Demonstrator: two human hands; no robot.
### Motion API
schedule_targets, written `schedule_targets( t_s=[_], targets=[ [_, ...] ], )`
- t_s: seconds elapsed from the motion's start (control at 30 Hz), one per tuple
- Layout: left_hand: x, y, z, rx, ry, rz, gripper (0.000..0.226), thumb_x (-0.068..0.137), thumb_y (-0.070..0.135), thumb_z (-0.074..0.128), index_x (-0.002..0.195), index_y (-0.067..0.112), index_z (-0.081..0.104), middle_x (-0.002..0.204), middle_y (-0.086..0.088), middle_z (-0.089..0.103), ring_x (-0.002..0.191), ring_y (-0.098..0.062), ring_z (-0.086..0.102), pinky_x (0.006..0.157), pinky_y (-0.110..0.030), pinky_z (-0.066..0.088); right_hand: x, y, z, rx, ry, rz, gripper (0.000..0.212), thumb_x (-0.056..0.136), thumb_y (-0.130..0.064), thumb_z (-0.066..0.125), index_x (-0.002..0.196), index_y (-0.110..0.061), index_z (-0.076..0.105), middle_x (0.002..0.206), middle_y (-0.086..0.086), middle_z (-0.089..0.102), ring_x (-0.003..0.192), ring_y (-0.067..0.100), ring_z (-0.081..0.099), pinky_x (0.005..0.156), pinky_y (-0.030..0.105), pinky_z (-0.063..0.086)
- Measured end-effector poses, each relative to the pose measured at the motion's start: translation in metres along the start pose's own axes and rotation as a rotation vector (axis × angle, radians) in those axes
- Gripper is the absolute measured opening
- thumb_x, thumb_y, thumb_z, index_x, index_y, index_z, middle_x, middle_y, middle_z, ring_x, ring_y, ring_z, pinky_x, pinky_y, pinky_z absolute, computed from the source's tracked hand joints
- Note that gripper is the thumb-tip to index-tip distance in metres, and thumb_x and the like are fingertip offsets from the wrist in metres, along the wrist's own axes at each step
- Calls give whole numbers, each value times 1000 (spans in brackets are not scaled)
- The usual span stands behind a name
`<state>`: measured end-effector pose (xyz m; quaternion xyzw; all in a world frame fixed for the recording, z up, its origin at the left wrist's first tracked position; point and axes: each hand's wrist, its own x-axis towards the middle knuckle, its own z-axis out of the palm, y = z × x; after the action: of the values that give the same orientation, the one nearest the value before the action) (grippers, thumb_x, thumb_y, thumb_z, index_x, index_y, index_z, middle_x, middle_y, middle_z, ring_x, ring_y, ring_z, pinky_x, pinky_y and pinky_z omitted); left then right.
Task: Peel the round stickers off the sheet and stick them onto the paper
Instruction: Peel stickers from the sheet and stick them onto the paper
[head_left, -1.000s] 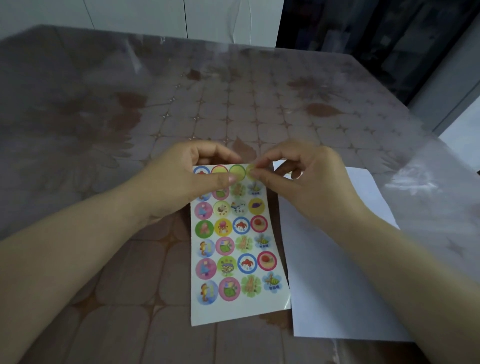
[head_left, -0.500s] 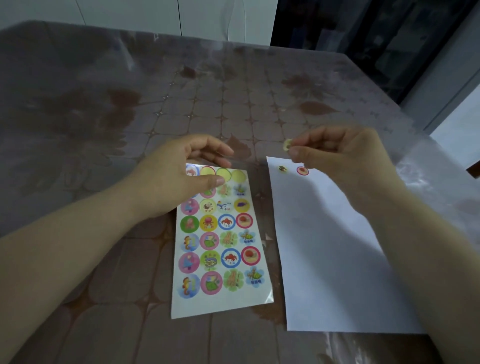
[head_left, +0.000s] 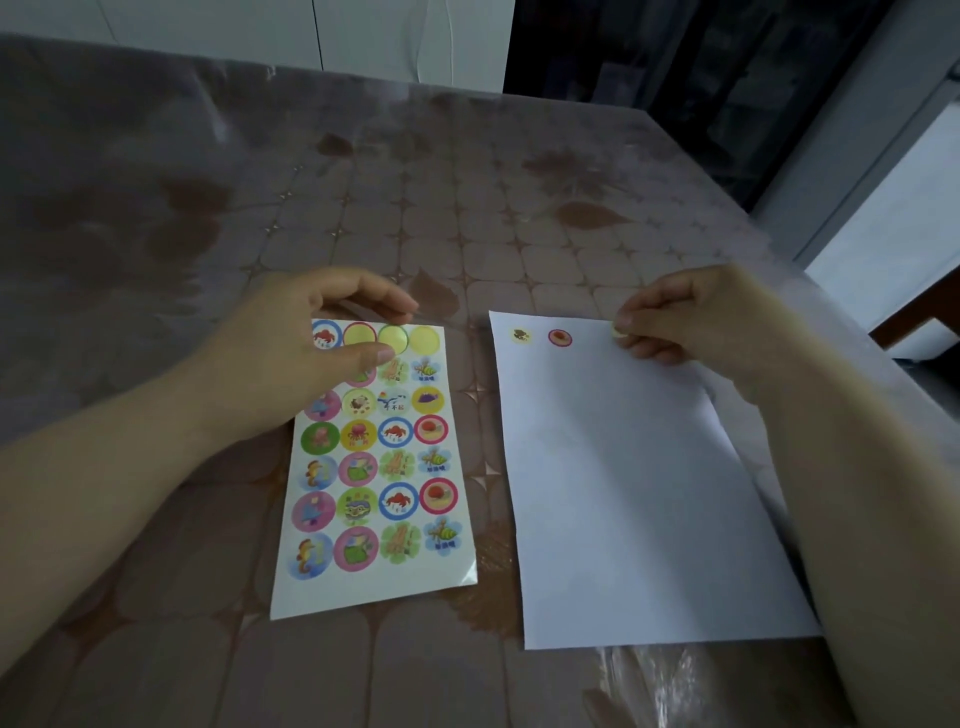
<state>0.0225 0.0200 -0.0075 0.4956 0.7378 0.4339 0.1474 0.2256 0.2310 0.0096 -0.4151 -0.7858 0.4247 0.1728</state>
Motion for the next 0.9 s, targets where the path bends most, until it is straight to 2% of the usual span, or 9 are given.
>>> schedule_targets(
  t_s=[0.1, 0.2, 0.33, 0.5, 0.6, 0.67, 0.77, 0.83, 0.9],
  targets=[
    [0, 0, 0, -19, 4, -5, 30, 77, 8, 72, 88, 34, 64, 87, 21, 68, 78, 13, 62, 54, -3, 44, -1, -3, 3, 17, 1, 21, 6, 79, -15, 69, 73, -15, 68, 57, -4, 69, 47, 3, 59, 47, 10, 47],
    [-1, 0, 0, -8, -4, -11, 29, 77, 10, 71, 88, 36, 63, 91, 22, 65, 79, 13, 62, 54, -4, 46, -2, -3, 5, -53, -2, -1, 6, 74, -22, 73, 70, -21, 70, 52, -11, 62, 45, -1, 50, 47, 9, 42],
    [0, -1, 0, 4, -15, -18, 29, 78, 11, 70, 87, 37, 62, 93, 22, 64, 79, 15, 61, 53, -3, 45, -4, -4, 5, -103, -19, 13, 7, 69, -30, 77, 75, -26, 75, 70, -10, 69, 62, 3, 57, 61, 16, 43],
    [0, -2, 0, 0, -11, -20, 29, 78, 11, 70, 87, 37, 61, 91, 22, 63, 75, 17, 60, 51, -3, 44, -3, -5, 7, -134, 6, 36, 13, 68, -30, 79, 79, -24, 75, 77, -9, 70, 67, 4, 57, 62, 15, 43],
    [0, -2, 0, 2, -13, -17, 29, 79, 11, 70, 87, 38, 61, 92, 22, 63, 75, 17, 60, 51, -3, 45, -1, -3, 9, -129, 27, 36, 14, 68, -28, 79, 80, -21, 75, 76, -7, 69, 66, 4, 57, 59, 15, 43],
    [0, -1, 0, -4, -13, -13, 29, 78, 11, 70, 88, 37, 61, 93, 22, 63, 76, 17, 60, 52, -3, 45, -1, -3, 11, -122, 48, 31, 13, 69, -26, 79, 79, -19, 75, 72, -8, 68, 62, 2, 55, 52, 8, 43],
    [-1, 0, 0, -34, -12, -4, 29, 78, 11, 70, 87, 38, 62, 92, 22, 64, 76, 15, 61, 52, -4, 46, 0, -2, 13, -140, 76, 16, 10, 69, -23, 80, 76, -18, 74, 64, -10, 62, 52, -2, 52, 43, 3, 36],
    [-1, 0, 0, -70, -12, -8, 30, 78, 10, 70, 86, 38, 62, 86, 23, 66, 74, 13, 63, 51, -5, 47, 3, -2, 13, -165, 91, 7, 18, 67, -22, 81, 81, -18, 69, 64, -11, 54, 51, -2, 51, 41, 5, 33],
    [-1, -1, -1, -113, -26, -6, 31, 80, 8, 68, 87, 37, 62, 81, 26, 68, 75, 11, 64, 51, -5, 46, 7, 0, 12, -200, 110, 25, 37, 65, -25, 83, 92, -18, 59, 73, -9, 46, 62, 5, 47, 49, 16, 35]
  ],
)
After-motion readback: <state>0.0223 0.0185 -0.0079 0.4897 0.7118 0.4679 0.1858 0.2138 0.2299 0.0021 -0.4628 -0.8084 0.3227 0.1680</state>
